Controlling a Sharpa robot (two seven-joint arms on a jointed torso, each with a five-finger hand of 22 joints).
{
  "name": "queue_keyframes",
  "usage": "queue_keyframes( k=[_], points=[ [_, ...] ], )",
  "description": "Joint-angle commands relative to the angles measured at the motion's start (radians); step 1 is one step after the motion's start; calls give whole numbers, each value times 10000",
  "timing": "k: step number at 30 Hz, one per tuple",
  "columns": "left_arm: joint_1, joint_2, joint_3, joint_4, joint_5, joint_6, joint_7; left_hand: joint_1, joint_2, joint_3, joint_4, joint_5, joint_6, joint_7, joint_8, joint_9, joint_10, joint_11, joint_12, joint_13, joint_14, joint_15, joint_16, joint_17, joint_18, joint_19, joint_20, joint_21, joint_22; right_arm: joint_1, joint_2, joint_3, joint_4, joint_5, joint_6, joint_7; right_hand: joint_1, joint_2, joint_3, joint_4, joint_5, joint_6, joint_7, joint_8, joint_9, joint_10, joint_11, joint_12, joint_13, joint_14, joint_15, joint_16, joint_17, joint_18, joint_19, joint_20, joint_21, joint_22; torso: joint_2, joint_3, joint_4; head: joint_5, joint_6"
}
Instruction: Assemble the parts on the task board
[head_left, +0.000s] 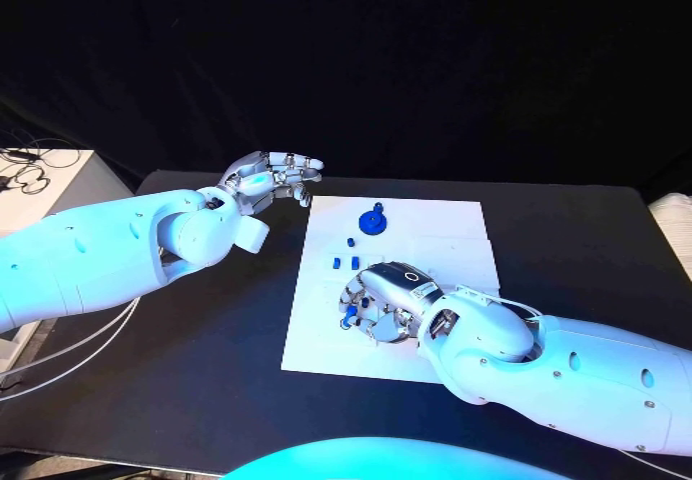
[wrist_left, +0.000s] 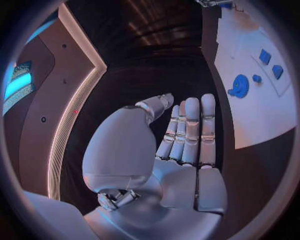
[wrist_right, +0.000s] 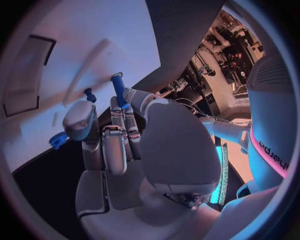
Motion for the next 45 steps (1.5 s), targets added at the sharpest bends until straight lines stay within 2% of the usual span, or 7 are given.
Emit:
queue_keyframes(
  k=[1,23,29,34,40,42,45],
  points=[
    [0,8,9,26,-17,166,62,-58,-2,-18,26,0,-93,-9,25,-15,-74,15,31,-12,-29,20,14,8,63,63,-5,-54,-11,-24,26,-2,-6,-299,-117,-39,-8,105,-13,-77,50,-16,39,16,12,588,-479,-5,134,634,-22,-2,582,-82,-62,-21,-45,261,-4,3,5,13,-11],
    [1,11,10,28,-16,163,47,-73,4,-22,41,2,-106,-6,31,-18,-82,17,44,-13,-31,24,19,9,63,63,0,-61,-15,-156,217,-14,-274,-324,61,-48,-24,107,2,-109,60,-14,40,20,19,595,-478,-15,140,631,-21,-7,571,-79,-67,-20,-61,261,-16,-4,-6,10,-28],
    [1,7,10,29,-16,160,43,-73,4,-22,41,2,-106,-6,31,-18,-82,17,44,-13,-31,24,19,9,63,63,0,-61,-15,-202,269,-39,-352,-331,172,-65,-24,107,2,-109,60,-14,40,20,19,595,-478,-15,140,631,-21,-7,571,-79,-67,-20,-61,261,-3,14,-26,13,-38],
    [1,1,10,39,-16,159,41,-73,4,-22,41,2,-106,-6,31,-18,-82,17,44,-13,-31,24,19,9,63,63,0,-61,-15,-215,267,-53,-402,-460,290,-155,-58,107,17,-143,66,-22,44,20,26,594,-473,-35,145,626,-18,-19,546,-69,-84,-18,-126,246,-11,-10,-9,-3,-41],
    [2,-9,10,40,-16,152,39,-73,4,-22,41,2,-106,-6,31,-18,-82,17,44,-13,-31,24,19,9,63,63,0,-61,-15,-218,274,-62,-430,-625,400,-178,-106,100,37,-183,65,-47,50,10,30,578,-465,-70,149,617,-11,-36,512,-59,-106,-13,-193,232,-14,-5,-2,2,-42],
    [2,-11,10,41,-16,151,38,-73,4,-22,41,2,-106,-6,31,-18,-82,17,44,-13,-31,24,19,9,63,63,0,-61,-15,-218,283,-67,-444,-631,440,-35,-156,78,45,-217,59,-74,57,-3,32,561,-455,-101,152,611,-3,-48,492,-49,-130,-8,-268,214,-10,0,-6,6,-42],
    [2,-11,10,43,-16,133,44,-73,4,-22,41,2,-106,-6,31,-18,-82,17,44,-13,-31,24,19,9,63,63,0,-61,-15,-218,291,-78,-458,-605,437,206,-455,-170,138,-338,60,-552,220,-287,-70,112,-276,-412,73,575,139,-114,377,-3,-292,77,-727,97,-14,1,-14,18,-42]
  ],
)
